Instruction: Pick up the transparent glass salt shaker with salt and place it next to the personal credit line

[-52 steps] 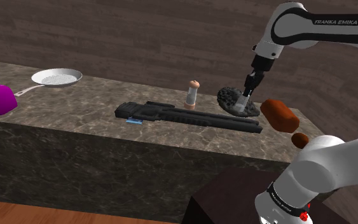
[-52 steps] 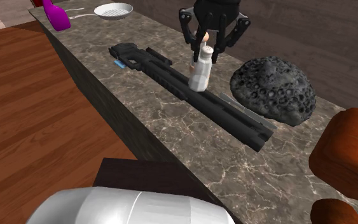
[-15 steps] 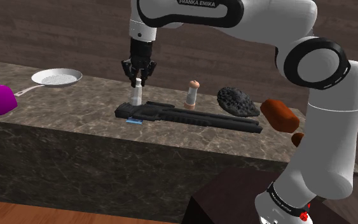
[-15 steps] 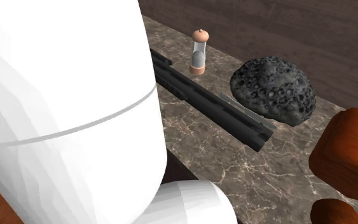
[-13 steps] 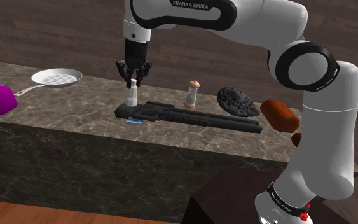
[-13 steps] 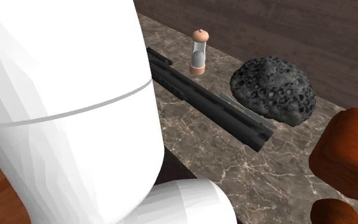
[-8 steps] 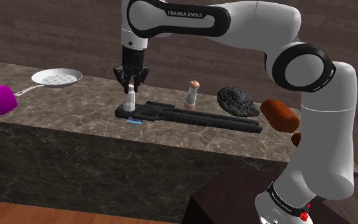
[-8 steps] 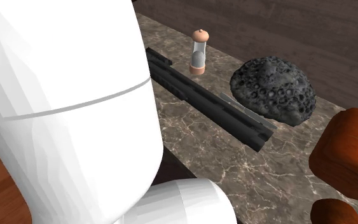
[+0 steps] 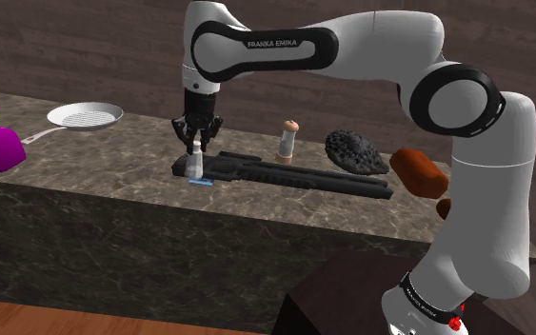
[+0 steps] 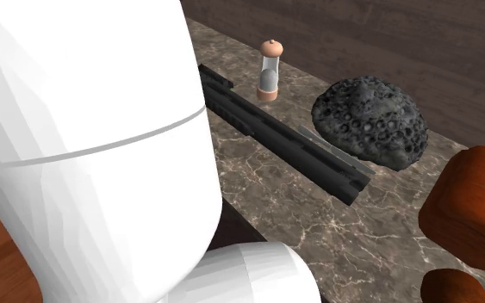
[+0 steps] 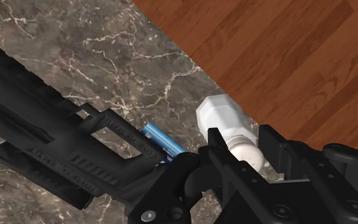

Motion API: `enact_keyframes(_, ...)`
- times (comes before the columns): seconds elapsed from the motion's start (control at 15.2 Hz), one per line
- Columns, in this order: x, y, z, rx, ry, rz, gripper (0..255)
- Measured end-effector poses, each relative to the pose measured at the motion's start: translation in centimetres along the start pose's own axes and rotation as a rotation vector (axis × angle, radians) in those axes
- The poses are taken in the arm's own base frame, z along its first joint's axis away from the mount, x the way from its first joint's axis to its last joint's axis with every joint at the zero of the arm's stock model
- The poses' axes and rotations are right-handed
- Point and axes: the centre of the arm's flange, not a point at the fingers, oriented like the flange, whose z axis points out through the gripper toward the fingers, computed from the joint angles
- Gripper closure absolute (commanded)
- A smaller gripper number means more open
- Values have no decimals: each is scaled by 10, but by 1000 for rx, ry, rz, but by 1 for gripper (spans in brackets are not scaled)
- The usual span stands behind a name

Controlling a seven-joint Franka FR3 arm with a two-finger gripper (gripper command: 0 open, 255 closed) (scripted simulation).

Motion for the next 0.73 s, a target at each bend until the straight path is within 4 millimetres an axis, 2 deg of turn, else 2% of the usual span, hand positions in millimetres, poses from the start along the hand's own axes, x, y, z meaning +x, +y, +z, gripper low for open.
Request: enact_keyframes(0.73, 1, 4, 57, 0, 0, 0, 255)
